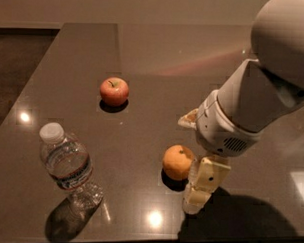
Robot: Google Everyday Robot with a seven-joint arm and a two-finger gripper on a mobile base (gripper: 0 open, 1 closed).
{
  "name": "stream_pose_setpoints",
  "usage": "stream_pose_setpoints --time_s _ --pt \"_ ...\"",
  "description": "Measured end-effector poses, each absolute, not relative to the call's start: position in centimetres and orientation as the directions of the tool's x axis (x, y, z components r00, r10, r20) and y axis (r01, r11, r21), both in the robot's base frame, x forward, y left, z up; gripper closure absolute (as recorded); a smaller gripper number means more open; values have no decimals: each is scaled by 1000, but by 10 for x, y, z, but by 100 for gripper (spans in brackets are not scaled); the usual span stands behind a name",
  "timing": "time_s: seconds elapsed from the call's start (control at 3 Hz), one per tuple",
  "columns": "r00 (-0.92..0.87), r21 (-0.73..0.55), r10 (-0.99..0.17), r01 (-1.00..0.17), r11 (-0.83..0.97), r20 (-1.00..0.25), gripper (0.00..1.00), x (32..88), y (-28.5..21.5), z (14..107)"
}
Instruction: Pick orange
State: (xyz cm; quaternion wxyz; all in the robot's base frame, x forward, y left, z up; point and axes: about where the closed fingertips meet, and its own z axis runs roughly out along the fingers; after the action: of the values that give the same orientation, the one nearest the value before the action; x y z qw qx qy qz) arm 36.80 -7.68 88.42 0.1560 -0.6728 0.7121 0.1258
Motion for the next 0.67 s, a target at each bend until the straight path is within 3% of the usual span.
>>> stream_pose_setpoints --time_s 0.67 --pt "-54 -5 -921 -998 61 -386 0 369 -64 863"
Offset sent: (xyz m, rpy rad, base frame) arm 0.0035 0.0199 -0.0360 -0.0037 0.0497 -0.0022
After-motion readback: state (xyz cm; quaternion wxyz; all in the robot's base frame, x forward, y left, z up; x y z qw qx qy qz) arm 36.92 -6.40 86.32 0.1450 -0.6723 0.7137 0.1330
